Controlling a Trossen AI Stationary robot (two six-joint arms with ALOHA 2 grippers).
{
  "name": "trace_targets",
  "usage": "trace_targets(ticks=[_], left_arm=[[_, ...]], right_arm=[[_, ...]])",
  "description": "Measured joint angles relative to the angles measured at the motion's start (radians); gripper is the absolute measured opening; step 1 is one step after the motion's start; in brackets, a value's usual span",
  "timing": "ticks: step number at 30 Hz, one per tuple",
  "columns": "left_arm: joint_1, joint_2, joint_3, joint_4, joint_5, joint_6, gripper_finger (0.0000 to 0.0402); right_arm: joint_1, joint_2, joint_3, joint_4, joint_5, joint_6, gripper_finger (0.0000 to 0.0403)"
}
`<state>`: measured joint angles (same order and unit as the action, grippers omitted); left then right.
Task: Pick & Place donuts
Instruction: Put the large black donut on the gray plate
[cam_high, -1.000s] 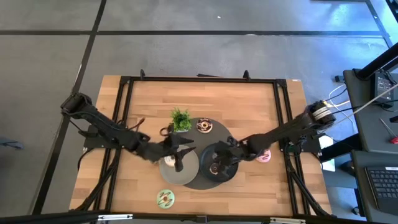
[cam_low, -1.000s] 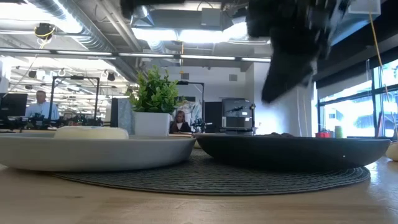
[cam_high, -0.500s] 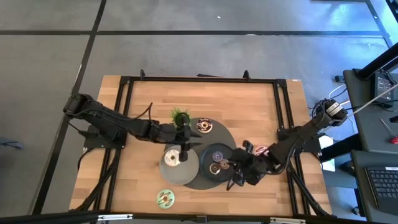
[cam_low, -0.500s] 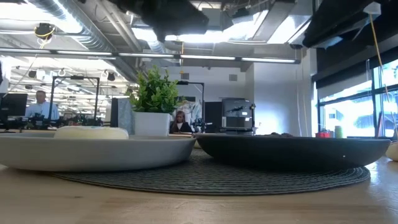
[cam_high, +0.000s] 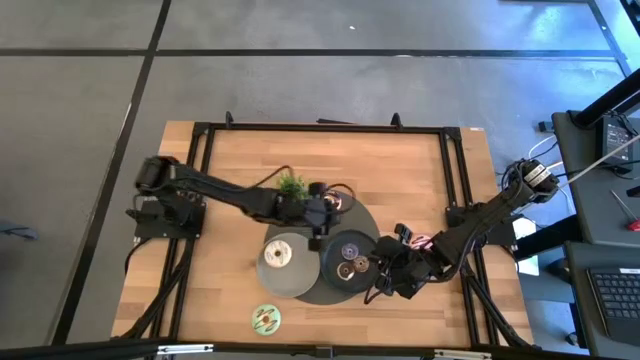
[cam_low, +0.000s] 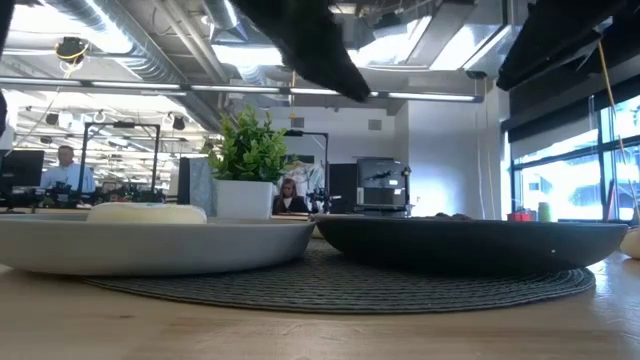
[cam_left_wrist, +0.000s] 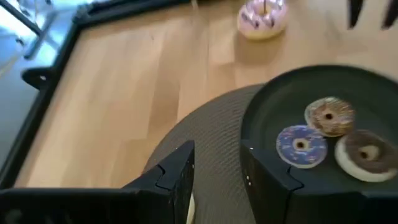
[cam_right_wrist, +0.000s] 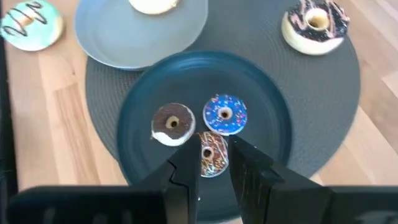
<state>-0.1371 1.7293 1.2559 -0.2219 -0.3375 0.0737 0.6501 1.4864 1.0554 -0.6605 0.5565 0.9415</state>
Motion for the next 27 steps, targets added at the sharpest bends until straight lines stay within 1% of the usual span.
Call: trace_targets(ticks=[4, 11, 16, 23, 27], left_arm=[[0.043, 0.117, 0.069, -0.062, -0.033, 0.003, 0.0125], [0.106, 0.245, 0.099, -0.071, -0.036, -0.035, 0.0118], [0.132, 0.287, 0.099, -0.077, -0.035, -0.036, 0.0116], [0.146, 0.304, 0.100, -0.109, -0.031, -0.118, 0.0111], [0.149, 0.319, 0.101, -0.129, -0.010, -0.131, 0.0104]], right_arm=[[0.021, 0.000, 0.000, -0.066, -0.005, 0.061, 0.0083], [0.059, 0.000, 0.000, -0.174, -0.001, 0.172, 0.0083], [0.063, 0.000, 0.000, -0.191, 0.000, 0.179, 0.0083], [0.063, 0.000, 0.000, -0.190, 0.001, 0.178, 0.0083], [0.063, 0.000, 0.000, -0.190, 0.001, 0.177, 0.0083]])
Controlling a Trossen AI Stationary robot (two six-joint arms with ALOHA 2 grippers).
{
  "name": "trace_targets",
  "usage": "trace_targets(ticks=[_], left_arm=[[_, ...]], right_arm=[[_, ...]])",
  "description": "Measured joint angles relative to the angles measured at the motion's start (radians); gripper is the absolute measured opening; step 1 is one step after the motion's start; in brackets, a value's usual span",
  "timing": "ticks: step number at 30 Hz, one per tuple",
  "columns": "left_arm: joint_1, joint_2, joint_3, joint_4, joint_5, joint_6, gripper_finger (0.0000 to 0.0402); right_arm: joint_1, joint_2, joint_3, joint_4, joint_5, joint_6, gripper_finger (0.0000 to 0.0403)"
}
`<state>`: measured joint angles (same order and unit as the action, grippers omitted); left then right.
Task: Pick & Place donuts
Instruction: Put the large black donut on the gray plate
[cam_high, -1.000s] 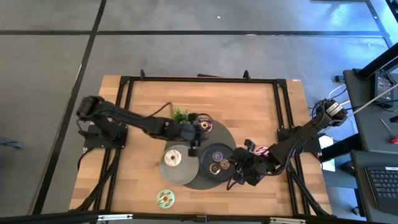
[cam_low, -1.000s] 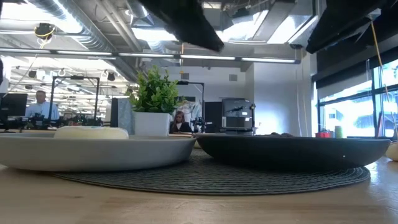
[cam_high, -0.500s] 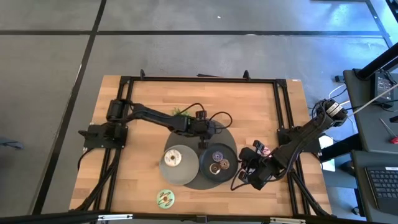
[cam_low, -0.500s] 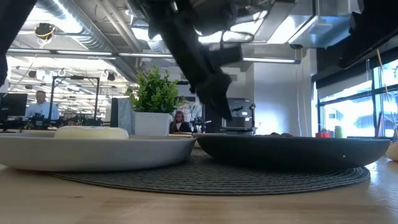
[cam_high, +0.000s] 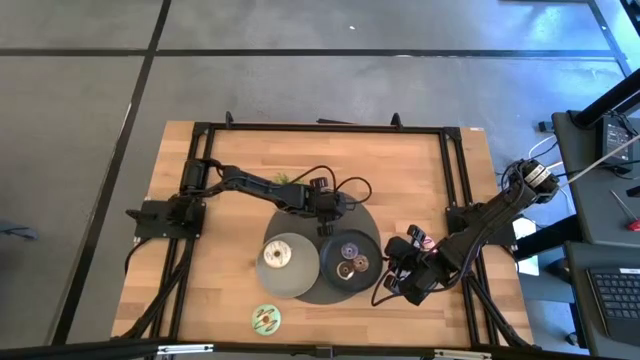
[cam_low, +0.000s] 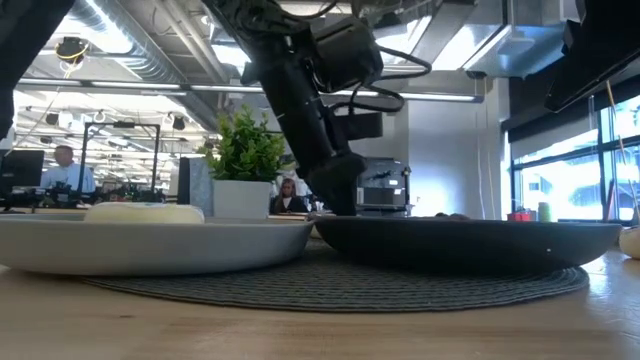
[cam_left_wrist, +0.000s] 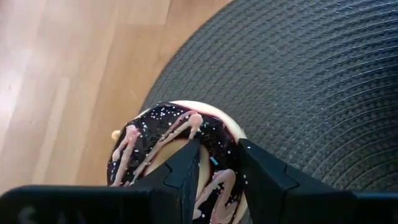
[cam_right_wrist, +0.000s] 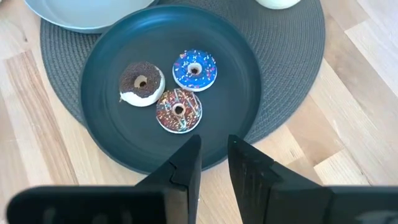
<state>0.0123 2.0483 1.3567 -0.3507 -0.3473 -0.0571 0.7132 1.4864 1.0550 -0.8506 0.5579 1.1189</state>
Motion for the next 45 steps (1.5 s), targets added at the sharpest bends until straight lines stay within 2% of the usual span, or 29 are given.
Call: trace_targets(ticks=[5, 12, 18, 23, 27, 31, 33, 39, 45], left_arm=[[-0.002, 0.000, 0.000, -0.008, 0.004, -0.001, 0.0080], [-0.005, -0.003, -0.001, -0.012, 0.005, -0.005, 0.0010], [-0.013, -0.032, -0.003, -0.028, 0.003, 0.001, 0.0006], [-0.049, -0.126, -0.003, -0.035, -0.014, 0.009, 0.0005], [-0.129, -0.223, -0.002, -0.113, 0.006, 0.038, 0.0004], [-0.269, -0.289, -0.002, -0.230, 0.047, 0.046, 0.0003], [-0.343, -0.300, -0.002, -0.247, 0.059, -0.002, 0.0003], [-0.510, -0.271, -0.002, -0.256, -0.001, -0.181, 0.0002], [-0.551, -0.192, -0.002, -0.253, -0.077, -0.285, 0.0002]], right_arm=[[0.000, 0.000, 0.000, 0.000, 0.000, -0.001, 0.0083], [0.000, 0.000, 0.000, 0.001, 0.000, 0.001, 0.0083], [0.000, 0.000, 0.000, 0.002, 0.000, 0.002, 0.0083], [0.000, 0.000, 0.000, 0.002, 0.000, 0.002, 0.0083], [0.000, 0.000, 0.000, 0.002, 0.000, 0.002, 0.0083], [0.000, 0.000, 0.000, 0.002, 0.000, 0.002, 0.0083], [0.000, 0.000, 0.000, 0.003, 0.000, 0.002, 0.0083], [0.000, 0.000, 0.000, 0.005, 0.028, 0.002, 0.0083], [-0.001, 0.000, 0.000, 0.023, 0.028, 0.002, 0.0083]])
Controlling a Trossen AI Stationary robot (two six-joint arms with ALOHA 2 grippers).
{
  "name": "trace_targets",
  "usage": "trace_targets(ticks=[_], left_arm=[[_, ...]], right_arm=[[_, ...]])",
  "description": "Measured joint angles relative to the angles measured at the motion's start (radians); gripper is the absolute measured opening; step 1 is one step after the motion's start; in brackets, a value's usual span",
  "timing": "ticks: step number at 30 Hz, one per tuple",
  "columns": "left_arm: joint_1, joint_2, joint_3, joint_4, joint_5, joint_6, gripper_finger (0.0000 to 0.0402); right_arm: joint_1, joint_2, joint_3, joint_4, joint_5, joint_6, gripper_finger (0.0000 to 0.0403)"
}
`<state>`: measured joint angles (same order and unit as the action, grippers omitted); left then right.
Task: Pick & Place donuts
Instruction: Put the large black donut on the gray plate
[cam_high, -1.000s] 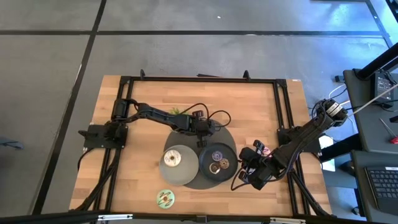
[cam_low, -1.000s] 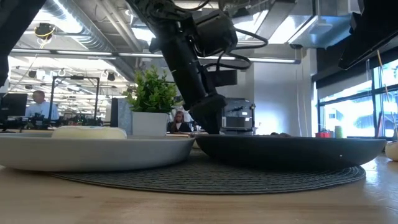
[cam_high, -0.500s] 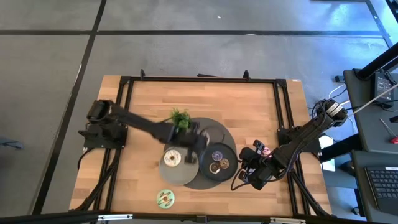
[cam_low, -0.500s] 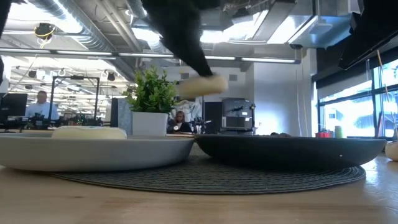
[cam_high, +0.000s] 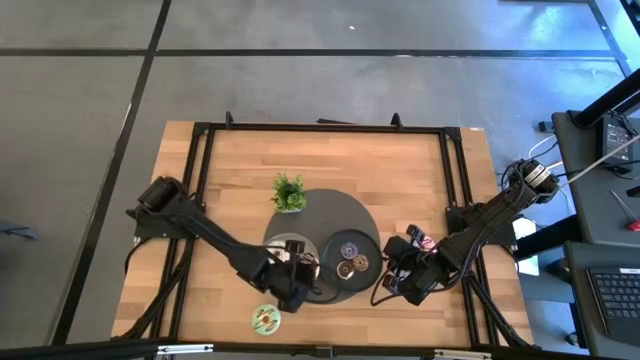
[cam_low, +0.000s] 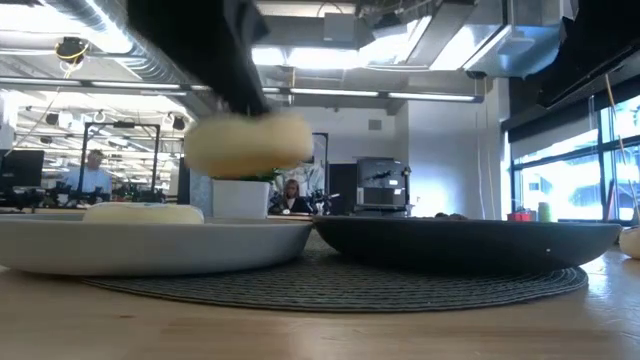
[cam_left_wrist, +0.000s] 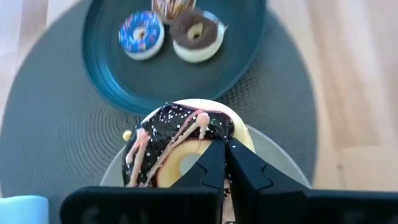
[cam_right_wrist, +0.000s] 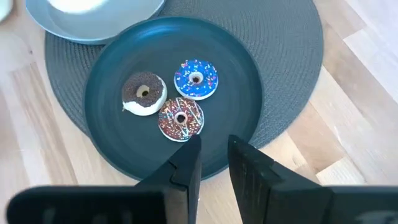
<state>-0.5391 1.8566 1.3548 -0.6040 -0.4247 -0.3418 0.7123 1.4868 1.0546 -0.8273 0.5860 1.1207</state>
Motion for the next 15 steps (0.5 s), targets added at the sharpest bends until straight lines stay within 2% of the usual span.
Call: trace_targets(ticks=[6, 15], left_arm=[[0.032, 0.078, 0.000, 0.000, -0.015, -0.021, 0.0004], [0.063, 0.090, 0.000, -0.008, 0.042, -0.052, 0.0004]], right_arm=[[0.000, 0.000, 0.000, 0.039, -0.013, 0.000, 0.0083], [0.000, 0.000, 0.000, 0.060, -0.046, -0.001, 0.0083]])
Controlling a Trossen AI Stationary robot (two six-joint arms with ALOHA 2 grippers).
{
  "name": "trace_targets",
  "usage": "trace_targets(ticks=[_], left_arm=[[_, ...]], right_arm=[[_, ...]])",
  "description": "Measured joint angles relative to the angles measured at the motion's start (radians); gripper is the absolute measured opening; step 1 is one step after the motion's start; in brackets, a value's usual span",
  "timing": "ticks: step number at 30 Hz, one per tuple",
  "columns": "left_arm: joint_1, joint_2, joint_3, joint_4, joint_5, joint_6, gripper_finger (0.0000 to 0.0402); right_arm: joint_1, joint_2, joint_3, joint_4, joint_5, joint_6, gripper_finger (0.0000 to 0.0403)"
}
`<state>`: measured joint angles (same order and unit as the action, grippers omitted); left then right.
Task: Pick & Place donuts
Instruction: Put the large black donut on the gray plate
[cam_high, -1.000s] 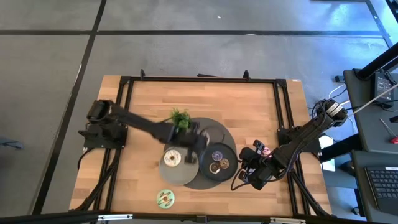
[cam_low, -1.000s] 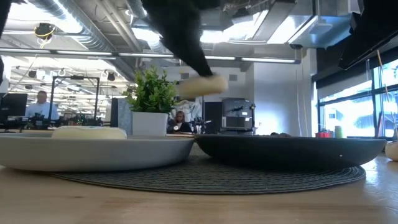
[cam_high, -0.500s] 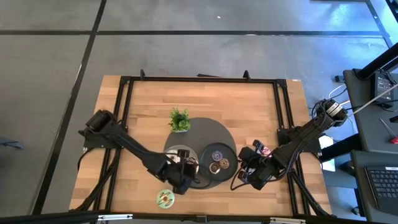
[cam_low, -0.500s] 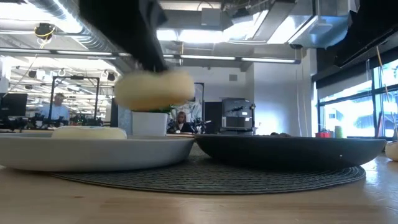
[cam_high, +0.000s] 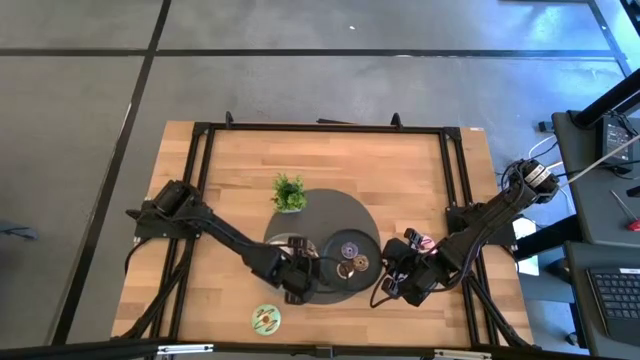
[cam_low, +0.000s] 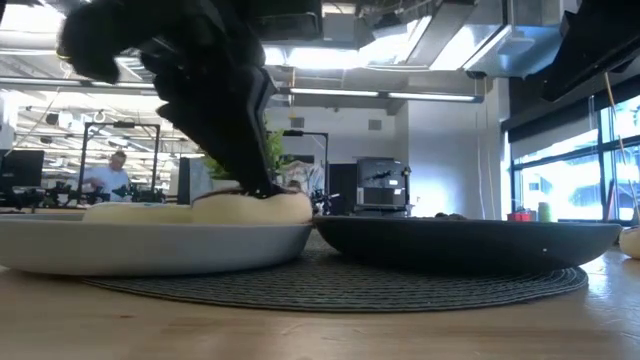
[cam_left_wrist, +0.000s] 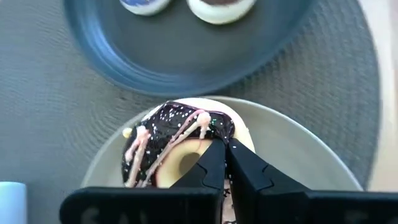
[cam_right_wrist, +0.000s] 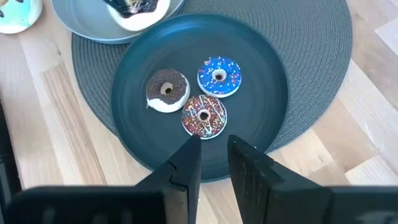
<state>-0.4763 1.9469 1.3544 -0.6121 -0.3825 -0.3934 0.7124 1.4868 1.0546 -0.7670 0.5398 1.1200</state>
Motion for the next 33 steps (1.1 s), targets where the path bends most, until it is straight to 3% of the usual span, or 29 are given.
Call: trace_targets(ticks=[4, 11, 15, 26, 33], left_arm=[[0.000, 0.000, 0.000, 0.000, 0.065, -0.017, 0.0004], [0.002, 0.000, 0.000, 0.001, -0.056, -0.016, 0.0020], [0.004, 0.000, 0.000, -0.006, 0.011, -0.020, 0.0029], [0.022, 0.000, 0.000, -0.044, 0.035, -0.064, 0.0019], [0.043, 0.000, 0.000, -0.071, 0.049, -0.120, 0.0050]], right_arm=[[0.000, 0.000, 0.000, 0.000, -0.001, -0.001, 0.0083], [0.000, 0.000, 0.000, -0.001, -0.015, -0.014, 0.0083], [0.000, 0.000, 0.000, -0.001, -0.045, -0.010, 0.0083], [0.000, 0.000, 0.000, -0.001, -0.045, -0.003, 0.0083], [0.000, 0.000, 0.000, -0.001, -0.045, -0.003, 0.0083]])
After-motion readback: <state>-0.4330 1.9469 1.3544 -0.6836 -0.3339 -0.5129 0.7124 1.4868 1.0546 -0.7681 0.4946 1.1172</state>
